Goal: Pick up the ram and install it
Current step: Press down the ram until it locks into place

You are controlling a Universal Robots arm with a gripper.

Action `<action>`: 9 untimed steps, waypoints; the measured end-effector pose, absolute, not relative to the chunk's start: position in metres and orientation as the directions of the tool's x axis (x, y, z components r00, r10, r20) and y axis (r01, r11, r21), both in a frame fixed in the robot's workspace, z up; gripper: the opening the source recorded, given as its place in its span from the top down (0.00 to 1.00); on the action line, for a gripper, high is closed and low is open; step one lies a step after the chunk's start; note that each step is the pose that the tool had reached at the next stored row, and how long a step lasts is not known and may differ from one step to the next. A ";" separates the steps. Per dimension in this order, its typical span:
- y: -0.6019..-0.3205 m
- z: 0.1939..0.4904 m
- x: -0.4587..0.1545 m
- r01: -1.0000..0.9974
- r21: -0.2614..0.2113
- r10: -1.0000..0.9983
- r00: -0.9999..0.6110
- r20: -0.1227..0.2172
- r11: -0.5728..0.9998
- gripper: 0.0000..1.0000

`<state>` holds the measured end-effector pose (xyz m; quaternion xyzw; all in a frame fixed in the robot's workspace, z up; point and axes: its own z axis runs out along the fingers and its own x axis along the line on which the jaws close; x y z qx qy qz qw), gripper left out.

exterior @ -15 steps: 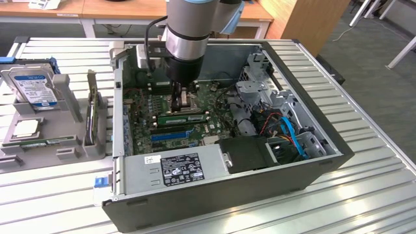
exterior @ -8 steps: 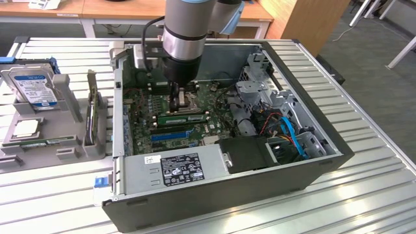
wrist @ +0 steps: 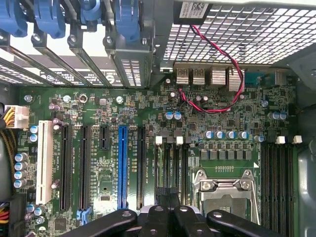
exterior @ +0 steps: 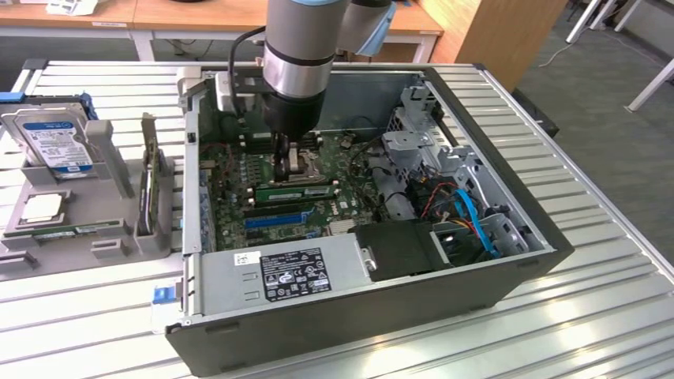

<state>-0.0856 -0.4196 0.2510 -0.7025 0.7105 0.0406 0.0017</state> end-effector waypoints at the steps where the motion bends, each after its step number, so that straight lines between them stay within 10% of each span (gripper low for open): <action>1: -0.420 0.251 -0.086 -0.998 0.055 -0.998 -0.013 -0.060 0.010 0.90; 9: -0.420 0.248 -0.086 -0.998 0.055 -0.998 -0.013 -0.059 0.010 0.90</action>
